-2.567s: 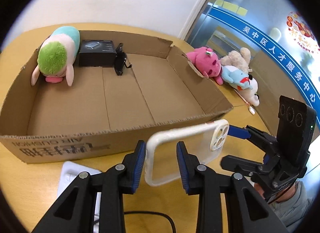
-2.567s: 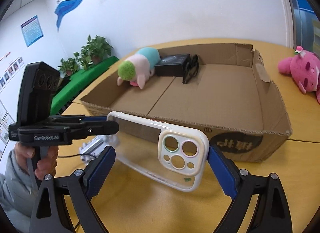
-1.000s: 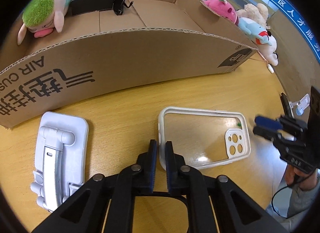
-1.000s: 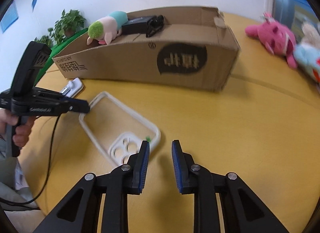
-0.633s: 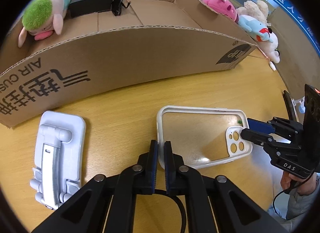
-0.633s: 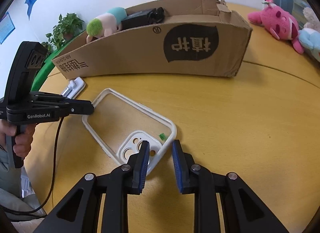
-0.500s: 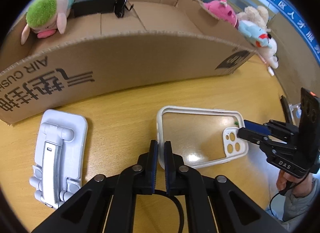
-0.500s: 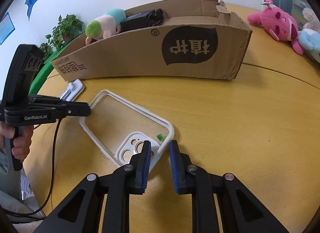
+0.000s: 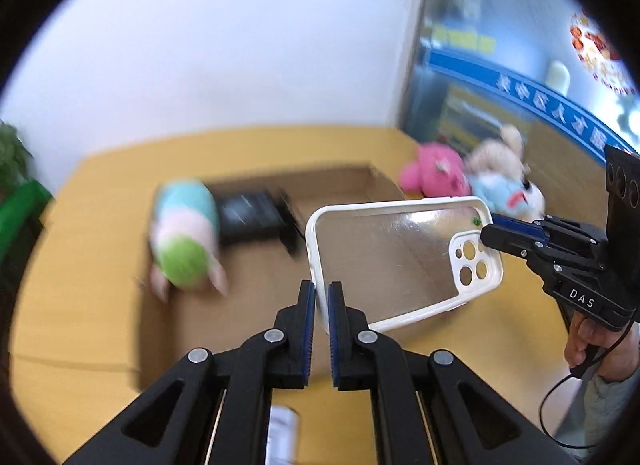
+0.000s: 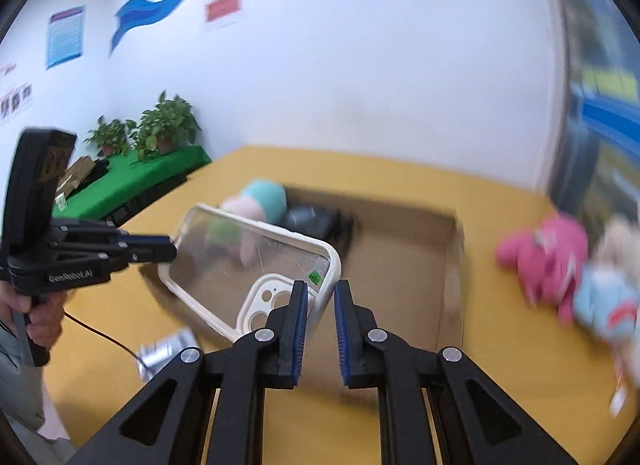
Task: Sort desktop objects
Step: 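Carry the phone case with both grippers down into the cardboard box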
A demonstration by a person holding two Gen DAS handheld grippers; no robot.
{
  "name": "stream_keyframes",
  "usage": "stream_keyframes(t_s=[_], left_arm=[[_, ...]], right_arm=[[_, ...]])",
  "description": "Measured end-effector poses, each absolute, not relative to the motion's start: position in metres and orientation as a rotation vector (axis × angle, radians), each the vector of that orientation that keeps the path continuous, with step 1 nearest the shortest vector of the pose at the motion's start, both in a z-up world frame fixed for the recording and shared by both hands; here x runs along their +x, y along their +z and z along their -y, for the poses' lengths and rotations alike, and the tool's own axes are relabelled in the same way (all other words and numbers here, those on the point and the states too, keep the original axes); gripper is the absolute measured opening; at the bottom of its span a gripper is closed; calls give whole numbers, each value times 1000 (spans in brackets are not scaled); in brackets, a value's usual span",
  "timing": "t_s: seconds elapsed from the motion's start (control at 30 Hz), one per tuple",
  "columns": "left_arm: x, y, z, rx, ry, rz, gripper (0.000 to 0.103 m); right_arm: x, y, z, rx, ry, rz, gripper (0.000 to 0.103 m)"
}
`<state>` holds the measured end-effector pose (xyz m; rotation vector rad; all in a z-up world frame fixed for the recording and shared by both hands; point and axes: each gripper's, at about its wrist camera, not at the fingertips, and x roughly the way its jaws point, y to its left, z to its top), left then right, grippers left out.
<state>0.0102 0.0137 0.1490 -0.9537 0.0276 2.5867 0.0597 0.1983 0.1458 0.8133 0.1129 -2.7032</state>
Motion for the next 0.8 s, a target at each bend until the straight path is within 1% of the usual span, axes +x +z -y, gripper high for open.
stream_keyframes(t_s=[0.13,0.27,0.33,0.43,0.57,0.7,0.8], left_arm=[[-18,167,15,-980,2650,-30,5],[-48,152,37,-1095,2685,-89,5],[-65,130,45,-1187,2687,-132,5],[-92,89,56,-1365,2626,-129,6],[-109,50,59,-1509,2546,-147,6],[-119,25,51,-1599,2490,-262,5],[-124,15,49,-1664,2463,-316,5]], right_arm=[[16,168,-169,767,-2624,-104,13],[-29,154,-140,849,-2530,-90,13],[-58,132,-127,940,-2465,-68,13],[-93,92,-114,1093,-2374,-38,13],[-123,42,-106,1301,-2258,13,13],[-136,2,-95,1503,-2145,-46,13],[-143,-13,-88,1599,-2088,-79,13]])
